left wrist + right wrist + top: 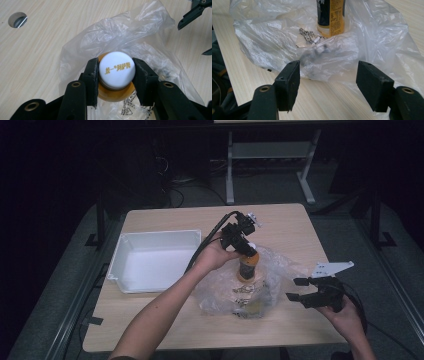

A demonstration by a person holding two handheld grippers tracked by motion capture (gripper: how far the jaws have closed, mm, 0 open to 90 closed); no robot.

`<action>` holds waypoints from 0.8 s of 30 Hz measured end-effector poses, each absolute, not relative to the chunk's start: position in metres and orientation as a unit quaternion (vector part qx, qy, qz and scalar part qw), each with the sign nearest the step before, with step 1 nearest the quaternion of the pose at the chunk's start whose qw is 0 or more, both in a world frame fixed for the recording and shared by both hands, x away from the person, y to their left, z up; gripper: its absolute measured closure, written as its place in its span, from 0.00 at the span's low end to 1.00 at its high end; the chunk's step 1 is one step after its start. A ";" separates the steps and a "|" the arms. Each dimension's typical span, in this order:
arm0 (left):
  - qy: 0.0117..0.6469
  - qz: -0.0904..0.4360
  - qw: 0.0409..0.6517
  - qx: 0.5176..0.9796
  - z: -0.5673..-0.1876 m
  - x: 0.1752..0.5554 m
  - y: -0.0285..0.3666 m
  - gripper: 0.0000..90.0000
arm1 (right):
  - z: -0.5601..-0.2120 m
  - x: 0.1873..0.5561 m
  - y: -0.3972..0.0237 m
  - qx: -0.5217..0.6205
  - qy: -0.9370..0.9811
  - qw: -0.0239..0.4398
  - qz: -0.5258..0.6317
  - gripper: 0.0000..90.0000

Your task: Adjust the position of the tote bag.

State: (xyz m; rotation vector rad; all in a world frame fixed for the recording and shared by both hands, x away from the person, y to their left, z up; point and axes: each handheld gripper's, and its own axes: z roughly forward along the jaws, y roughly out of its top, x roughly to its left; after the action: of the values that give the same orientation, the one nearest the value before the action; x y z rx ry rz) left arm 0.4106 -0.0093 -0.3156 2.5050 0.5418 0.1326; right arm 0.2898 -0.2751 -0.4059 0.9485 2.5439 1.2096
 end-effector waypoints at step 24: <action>0.205 0.053 0.285 0.935 -0.311 0.406 -0.013 0.66 | -0.411 0.292 -0.277 0.332 0.848 0.082 0.405 0.31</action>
State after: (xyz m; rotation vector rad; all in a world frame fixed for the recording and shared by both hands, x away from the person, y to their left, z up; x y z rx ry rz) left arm 0.4064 -0.0133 -0.3112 2.5002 0.5480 0.1424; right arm 0.2917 -0.2769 -0.4110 0.9919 2.5328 1.2083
